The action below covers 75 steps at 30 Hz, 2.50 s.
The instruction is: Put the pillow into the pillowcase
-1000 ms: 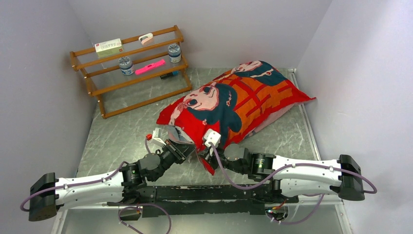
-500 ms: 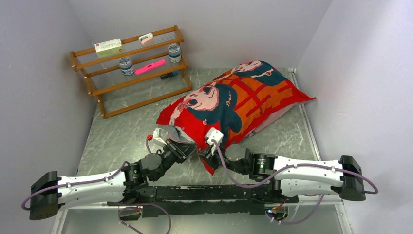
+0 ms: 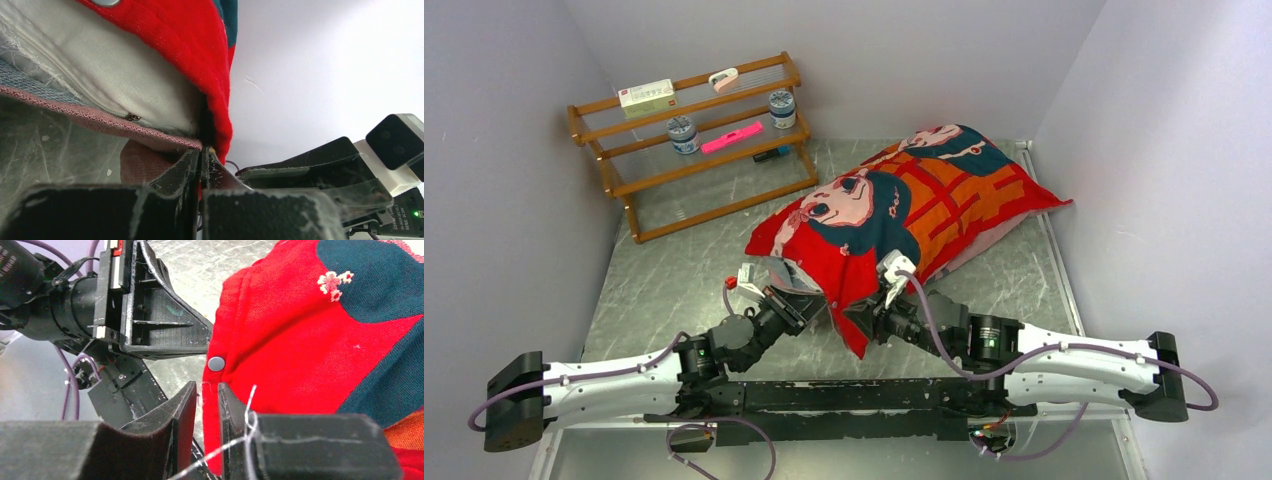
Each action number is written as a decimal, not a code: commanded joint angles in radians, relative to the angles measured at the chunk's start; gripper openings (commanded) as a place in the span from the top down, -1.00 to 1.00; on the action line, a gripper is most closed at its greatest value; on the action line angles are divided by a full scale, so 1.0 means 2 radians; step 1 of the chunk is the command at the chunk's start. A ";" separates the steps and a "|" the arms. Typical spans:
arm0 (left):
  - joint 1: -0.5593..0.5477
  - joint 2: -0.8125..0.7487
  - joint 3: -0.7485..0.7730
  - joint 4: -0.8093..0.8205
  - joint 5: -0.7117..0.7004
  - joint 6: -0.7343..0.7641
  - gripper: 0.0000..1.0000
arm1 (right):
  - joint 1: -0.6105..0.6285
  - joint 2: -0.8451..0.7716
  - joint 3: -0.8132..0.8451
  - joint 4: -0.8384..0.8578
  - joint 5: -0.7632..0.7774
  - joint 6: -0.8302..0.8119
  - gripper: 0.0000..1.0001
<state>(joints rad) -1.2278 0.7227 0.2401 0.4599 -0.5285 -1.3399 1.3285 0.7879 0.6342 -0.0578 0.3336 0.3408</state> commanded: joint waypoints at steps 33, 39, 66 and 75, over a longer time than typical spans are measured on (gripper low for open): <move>-0.001 -0.010 0.043 -0.019 -0.045 -0.098 0.90 | 0.100 0.117 0.106 -0.013 0.199 -0.200 -0.42; -0.001 -0.013 0.044 -0.019 -0.044 -0.101 0.90 | 0.128 0.161 0.109 0.019 0.273 -0.244 -0.37; 0.000 -0.016 0.037 0.014 -0.028 -0.125 0.90 | 0.176 0.286 0.128 0.084 0.409 -0.308 1.00; 0.000 -0.013 0.032 0.023 -0.022 -0.127 0.90 | 0.150 0.224 0.090 0.091 0.319 -0.218 0.94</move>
<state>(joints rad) -1.2278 0.7166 0.2779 0.3809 -0.5873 -1.5738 1.6688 1.3289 0.8299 0.0994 1.0615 -0.2386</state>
